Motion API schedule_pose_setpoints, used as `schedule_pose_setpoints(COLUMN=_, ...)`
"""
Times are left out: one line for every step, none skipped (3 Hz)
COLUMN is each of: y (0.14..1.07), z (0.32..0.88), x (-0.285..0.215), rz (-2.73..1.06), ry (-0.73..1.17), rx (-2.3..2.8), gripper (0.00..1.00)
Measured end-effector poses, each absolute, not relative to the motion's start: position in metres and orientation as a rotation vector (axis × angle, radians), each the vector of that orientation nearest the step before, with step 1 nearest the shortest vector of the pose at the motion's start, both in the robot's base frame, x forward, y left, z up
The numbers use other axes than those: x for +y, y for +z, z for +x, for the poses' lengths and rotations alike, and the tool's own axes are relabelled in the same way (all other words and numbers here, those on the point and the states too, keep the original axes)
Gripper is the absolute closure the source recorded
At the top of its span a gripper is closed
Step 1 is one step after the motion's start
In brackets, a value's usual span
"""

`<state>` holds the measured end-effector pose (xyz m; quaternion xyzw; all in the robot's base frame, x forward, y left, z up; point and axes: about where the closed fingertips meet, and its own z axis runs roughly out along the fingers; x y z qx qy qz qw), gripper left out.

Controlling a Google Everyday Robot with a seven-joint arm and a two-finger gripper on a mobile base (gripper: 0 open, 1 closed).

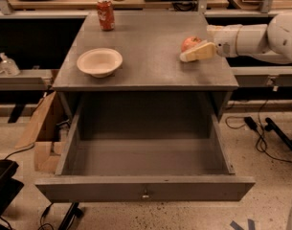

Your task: Place apple into top drawer

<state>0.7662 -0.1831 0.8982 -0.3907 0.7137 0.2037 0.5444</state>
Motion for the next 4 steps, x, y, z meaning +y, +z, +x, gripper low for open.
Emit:
schedule_pose_setpoints(y=0.884, z=0.783, x=-0.166, rz=-0.937, ry=0.514, rx=1.678, gripper=0.00)
schedule_pose_setpoints(y=0.863, z=0.801, x=-0.157, rz=-0.938, ry=0.517, rx=1.696, gripper=0.14)
schedule_pose_setpoints(y=0.855, z=0.812, x=-0.159, rz=-0.936, ry=0.501, rx=1.712, gripper=0.37)
schedule_pose_setpoints(y=0.852, z=0.819, x=-0.164, rz=-0.920, ry=0.492, rx=1.724, gripper=0.60)
